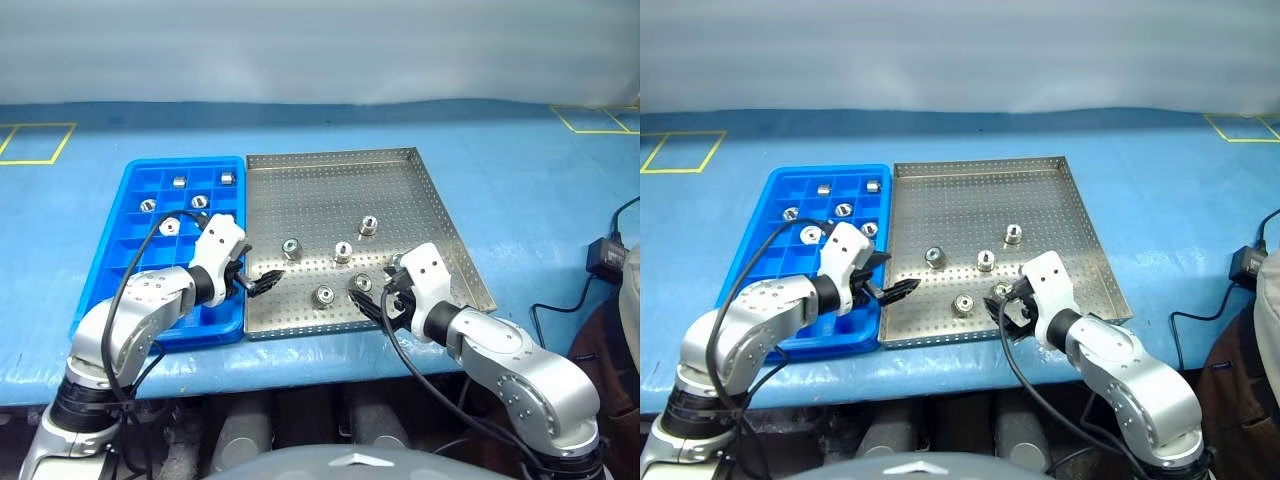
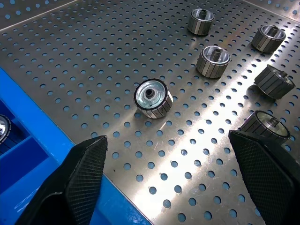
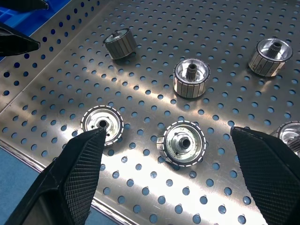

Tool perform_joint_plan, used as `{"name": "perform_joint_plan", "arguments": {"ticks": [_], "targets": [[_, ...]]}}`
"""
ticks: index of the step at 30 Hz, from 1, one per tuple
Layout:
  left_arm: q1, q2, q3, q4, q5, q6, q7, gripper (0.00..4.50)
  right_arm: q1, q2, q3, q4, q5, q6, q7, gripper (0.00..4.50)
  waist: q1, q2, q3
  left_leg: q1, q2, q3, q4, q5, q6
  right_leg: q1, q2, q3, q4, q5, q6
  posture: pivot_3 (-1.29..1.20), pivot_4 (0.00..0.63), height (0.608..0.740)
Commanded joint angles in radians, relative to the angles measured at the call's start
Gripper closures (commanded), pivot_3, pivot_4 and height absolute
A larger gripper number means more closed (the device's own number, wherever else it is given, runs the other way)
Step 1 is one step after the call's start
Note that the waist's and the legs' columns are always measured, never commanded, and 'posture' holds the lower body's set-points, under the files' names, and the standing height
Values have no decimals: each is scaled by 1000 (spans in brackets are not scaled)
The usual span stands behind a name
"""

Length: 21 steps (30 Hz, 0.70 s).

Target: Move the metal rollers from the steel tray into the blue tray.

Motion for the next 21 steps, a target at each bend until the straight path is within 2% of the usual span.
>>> {"name": "perform_joint_plan", "arguments": {"ticks": [1,21], "targets": [[-13,8,7,-33,-6,1,-4,0,-1,2,2,-39,7,-4,-5,17,0,0,0,0,0,0,0,0,0,0,0,0,0,0,0,-26,150,740],[-33,2,8,-16,3,0,6,0,-14,19,6,-27,-7,-25,-31,17,-1,0,0,0,0,0,0,0,0,0,0,0,0,0,0,-35,150,740]]}}
